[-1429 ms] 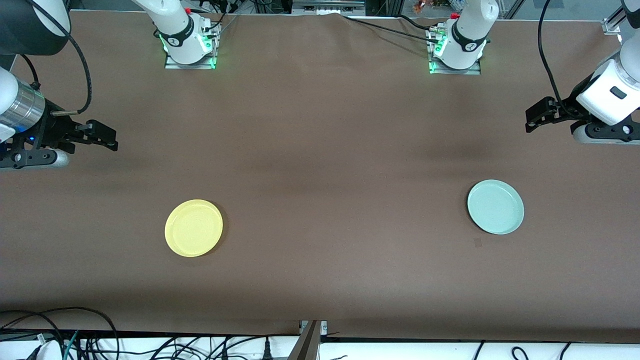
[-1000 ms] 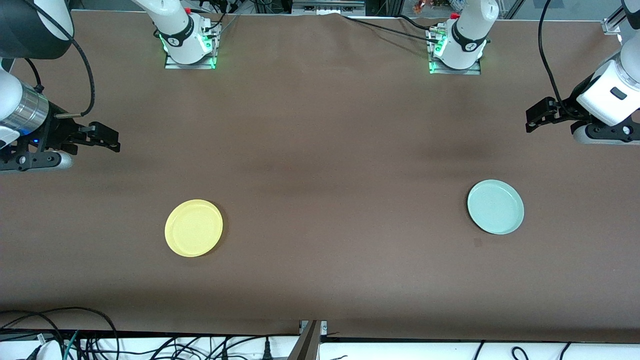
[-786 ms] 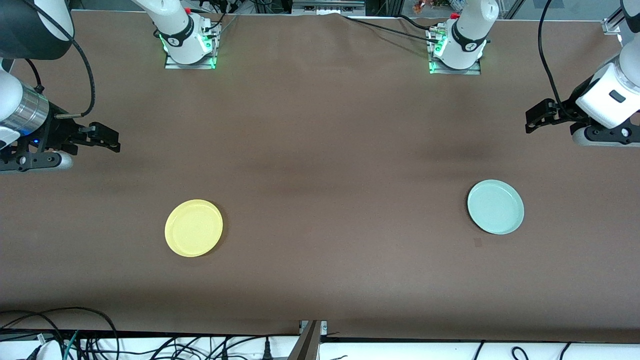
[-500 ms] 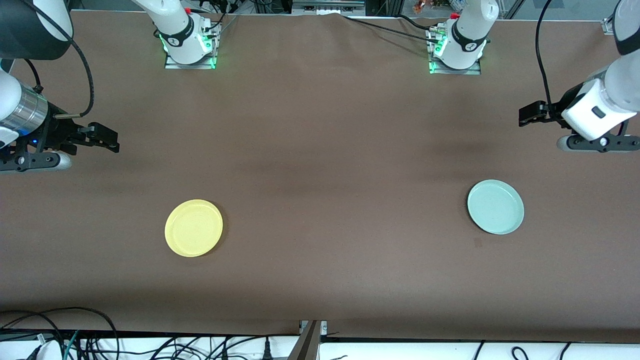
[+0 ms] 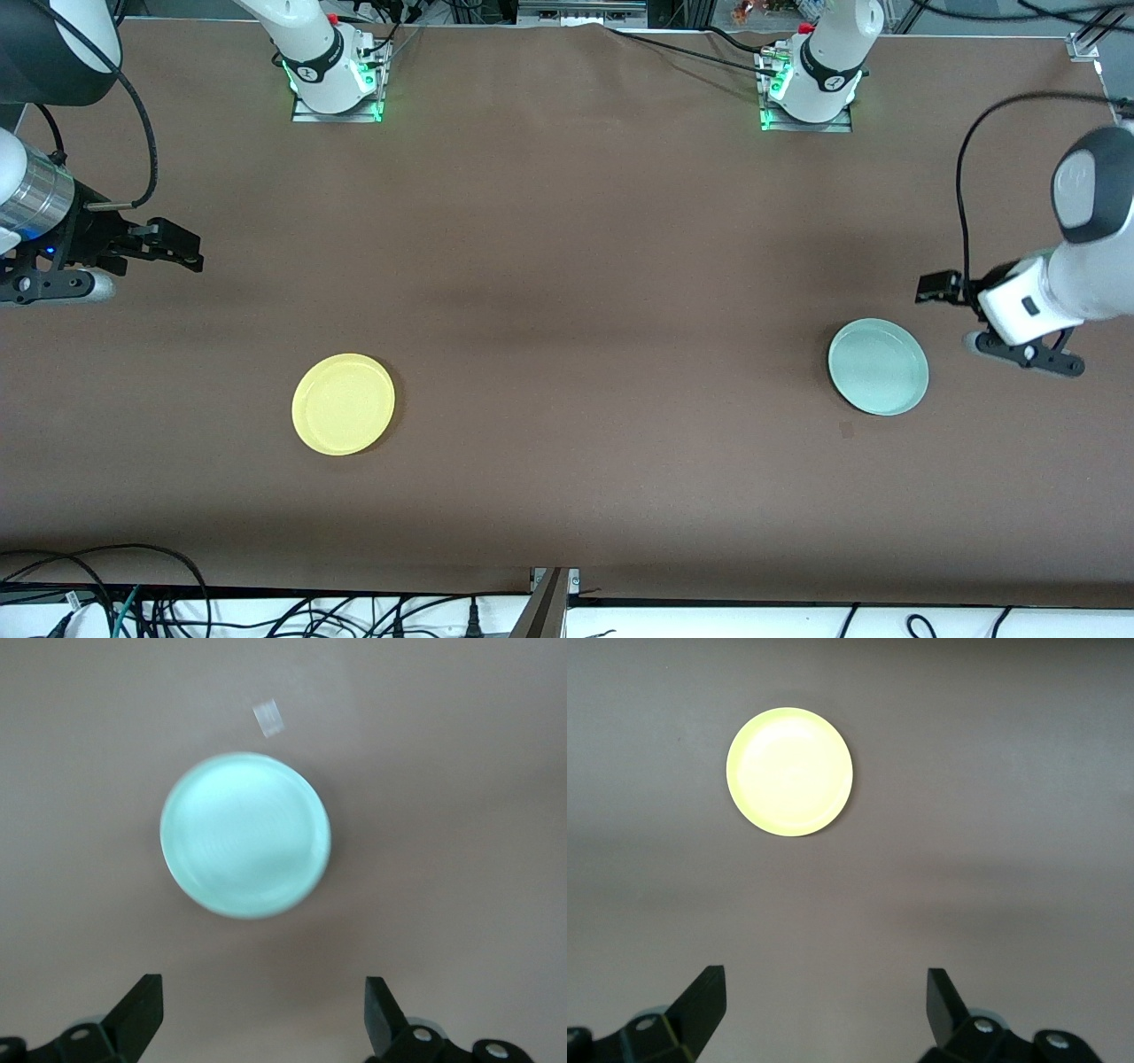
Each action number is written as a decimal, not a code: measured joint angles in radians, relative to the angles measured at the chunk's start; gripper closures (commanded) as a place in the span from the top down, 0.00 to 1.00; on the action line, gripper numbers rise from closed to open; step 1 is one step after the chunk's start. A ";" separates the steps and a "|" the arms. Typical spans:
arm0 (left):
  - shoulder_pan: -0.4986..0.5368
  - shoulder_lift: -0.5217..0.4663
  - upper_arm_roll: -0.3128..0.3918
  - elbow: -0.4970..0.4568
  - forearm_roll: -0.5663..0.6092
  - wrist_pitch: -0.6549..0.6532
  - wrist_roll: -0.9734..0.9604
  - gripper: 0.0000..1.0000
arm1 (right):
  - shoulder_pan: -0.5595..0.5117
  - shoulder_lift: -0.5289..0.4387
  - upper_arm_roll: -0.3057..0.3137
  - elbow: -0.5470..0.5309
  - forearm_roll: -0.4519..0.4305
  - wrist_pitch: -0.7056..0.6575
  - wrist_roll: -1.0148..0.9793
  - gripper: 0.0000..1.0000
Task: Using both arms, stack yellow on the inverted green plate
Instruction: 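Lower the left gripper and grasp the green plate's rim, then lift the green plate with the left gripper and tilt it on edge, then flip the green plate with the left gripper while the right gripper reaches yellow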
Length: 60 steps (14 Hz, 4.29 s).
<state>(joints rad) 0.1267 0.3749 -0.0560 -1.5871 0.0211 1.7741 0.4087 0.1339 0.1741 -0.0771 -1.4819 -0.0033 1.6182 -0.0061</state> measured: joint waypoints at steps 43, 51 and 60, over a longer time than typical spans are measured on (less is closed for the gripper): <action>-0.331 0.247 -0.032 0.116 0.711 0.048 0.135 0.00 | 0.001 0.031 0.002 0.001 -0.003 0.018 0.001 1.00; -0.713 0.353 -0.020 0.137 1.153 -0.270 -0.341 0.00 | 0.001 0.031 0.002 0.001 -0.003 0.018 0.001 1.00; -0.905 0.496 -0.009 0.152 1.188 -0.375 -0.968 0.00 | 0.001 0.031 0.002 0.001 -0.003 0.018 0.001 1.00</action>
<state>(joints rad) -0.7783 0.8708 -0.0647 -1.4350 1.2096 1.3987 -0.5597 0.1345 0.2052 -0.0752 -1.4808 -0.0061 1.6367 -0.0047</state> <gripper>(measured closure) 0.969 0.000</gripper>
